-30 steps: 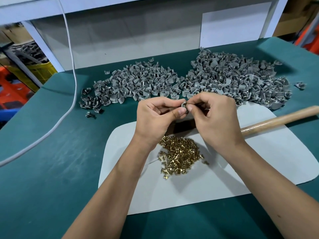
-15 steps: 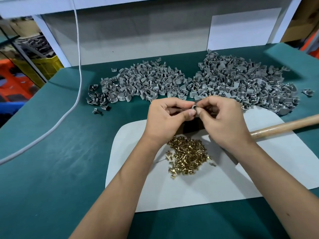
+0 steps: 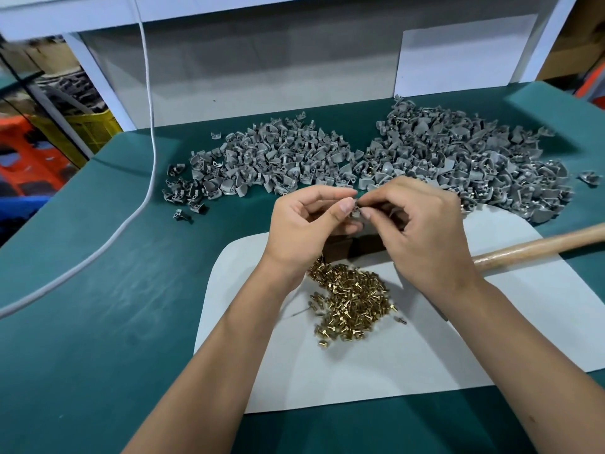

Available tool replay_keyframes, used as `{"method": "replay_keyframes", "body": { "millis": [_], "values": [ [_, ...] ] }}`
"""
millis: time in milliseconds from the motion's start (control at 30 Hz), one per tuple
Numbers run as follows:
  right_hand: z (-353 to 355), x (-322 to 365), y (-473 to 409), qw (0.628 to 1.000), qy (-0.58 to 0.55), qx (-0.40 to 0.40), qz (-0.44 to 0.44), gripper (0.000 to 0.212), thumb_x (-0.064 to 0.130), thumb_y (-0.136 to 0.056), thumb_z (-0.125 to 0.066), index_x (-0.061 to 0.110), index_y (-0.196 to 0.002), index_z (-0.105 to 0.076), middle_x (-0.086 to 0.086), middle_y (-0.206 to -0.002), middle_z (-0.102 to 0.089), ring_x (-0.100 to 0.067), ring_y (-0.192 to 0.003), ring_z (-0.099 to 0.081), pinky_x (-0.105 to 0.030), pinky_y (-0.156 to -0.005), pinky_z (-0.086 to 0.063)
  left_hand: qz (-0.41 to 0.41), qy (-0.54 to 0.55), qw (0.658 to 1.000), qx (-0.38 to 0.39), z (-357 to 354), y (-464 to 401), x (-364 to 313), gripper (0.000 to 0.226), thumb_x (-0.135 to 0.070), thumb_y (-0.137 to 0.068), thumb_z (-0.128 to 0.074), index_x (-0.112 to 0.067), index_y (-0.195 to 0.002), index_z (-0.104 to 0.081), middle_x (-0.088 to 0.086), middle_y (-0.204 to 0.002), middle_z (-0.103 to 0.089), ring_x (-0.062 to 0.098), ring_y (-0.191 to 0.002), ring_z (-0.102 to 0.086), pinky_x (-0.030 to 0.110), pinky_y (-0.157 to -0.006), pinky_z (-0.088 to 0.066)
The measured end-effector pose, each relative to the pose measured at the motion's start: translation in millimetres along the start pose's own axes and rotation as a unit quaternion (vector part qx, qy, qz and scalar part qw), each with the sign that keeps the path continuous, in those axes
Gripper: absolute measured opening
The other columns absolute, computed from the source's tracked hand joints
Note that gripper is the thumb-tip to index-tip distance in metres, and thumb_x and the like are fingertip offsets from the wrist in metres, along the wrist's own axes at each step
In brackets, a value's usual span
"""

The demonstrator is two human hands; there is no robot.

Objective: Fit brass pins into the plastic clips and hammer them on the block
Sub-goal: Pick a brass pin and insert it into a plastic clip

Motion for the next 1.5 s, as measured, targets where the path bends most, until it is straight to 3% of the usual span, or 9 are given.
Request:
{"method": "replay_keyframes", "body": {
  "millis": [167,300,467,567,833,1233,1500],
  "values": [
    [-1.4,-3.0,-0.3,1.000,0.001,0.005,-0.023,0.005,0.012,-0.093,-0.072,0.010,-0.095,-0.076,0.003,-0.089,-0.069,-0.007,-0.081,-0.058,-0.008,-0.079,-0.041,0.004,-0.005,1.000,-0.007,-0.7,-0.3,-1.3,0.017,-0.012,-0.096,-0.066,-0.002,-0.105,-0.076,0.015,-0.092,-0.077,0.023,-0.073,-0.074,0.027,-0.071,-0.061],
    [-0.8,-7.2,-1.2,0.998,-0.016,-0.007,-0.061,0.005,0.014,-0.094,-0.071,0.012,-0.095,-0.075,0.004,-0.087,-0.069,-0.008,-0.080,-0.060,-0.007,-0.077,-0.042,-0.001,-0.010,1.000,0.026,0.5,0.1,-2.4,0.018,-0.007,-0.090,-0.074,-0.011,-0.107,-0.077,0.013,-0.098,-0.078,0.025,-0.083,-0.075,0.030,-0.080,-0.060],
    [-5.5,-8.3,-0.6,0.993,-0.054,0.016,-0.100,0.008,0.014,-0.095,-0.069,0.011,-0.098,-0.076,0.005,-0.087,-0.069,-0.010,-0.078,-0.062,-0.026,-0.076,-0.052,-0.014,-0.032,0.999,0.020,-0.1,0.1,-0.8,0.032,-0.001,-0.080,-0.080,-0.004,-0.112,-0.074,0.016,-0.096,-0.078,0.027,-0.084,-0.076,0.038,-0.086,-0.061],
    [-6.7,-8.4,-0.2,0.992,-0.068,0.029,-0.104,0.008,0.010,-0.096,-0.068,0.010,-0.101,-0.075,0.006,-0.088,-0.067,-0.007,-0.073,-0.061,-0.029,-0.075,-0.054,-0.016,-0.029,0.999,0.019,-0.1,-0.1,-1.8,0.035,0.002,-0.079,-0.081,-0.005,-0.113,-0.074,0.015,-0.091,-0.078,0.026,-0.081,-0.076,0.039,-0.086,-0.061],
    [-4.8,-3.0,0.8,0.998,-0.004,0.027,-0.052,0.005,0.009,-0.093,-0.069,0.011,-0.095,-0.074,0.003,-0.089,-0.069,-0.008,-0.082,-0.059,-0.007,-0.078,-0.041,-0.013,-0.018,1.000,0.017,0.3,1.3,-3.4,0.031,-0.001,-0.072,-0.085,-0.007,-0.101,-0.075,0.014,-0.084,-0.078,0.024,-0.076,-0.076,0.035,-0.079,-0.062],
    [-4.9,-3.3,3.6,0.998,-0.020,0.029,-0.060,0.007,0.005,-0.088,-0.072,0.010,-0.091,-0.075,0.004,-0.086,-0.070,-0.009,-0.079,-0.061,-0.004,-0.077,-0.040,-0.019,-0.048,0.999,0.015,2.1,2.0,-2.3,0.029,0.004,-0.069,-0.087,-0.013,-0.090,-0.075,0.009,-0.080,-0.076,0.018,-0.074,-0.072,0.032,-0.076,-0.062],
    [1.4,-7.4,-0.9,0.989,-0.067,0.095,-0.090,0.008,0.010,-0.093,-0.071,0.012,-0.098,-0.076,0.007,-0.092,-0.071,-0.006,-0.084,-0.065,-0.022,-0.080,-0.052,-0.043,-0.097,0.994,0.018,-3.3,1.8,-6.1,0.029,0.007,-0.071,-0.086,-0.010,-0.089,-0.072,0.007,-0.083,-0.077,0.016,-0.077,-0.073,0.028,-0.077,-0.060]
  ]
}}
Point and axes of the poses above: each hand's wrist, its own y-axis away from the middle knuckle, its own z-axis out of the back of the hand, x = y × z, the point moved 4 cm from there along -y, towards the middle knuckle
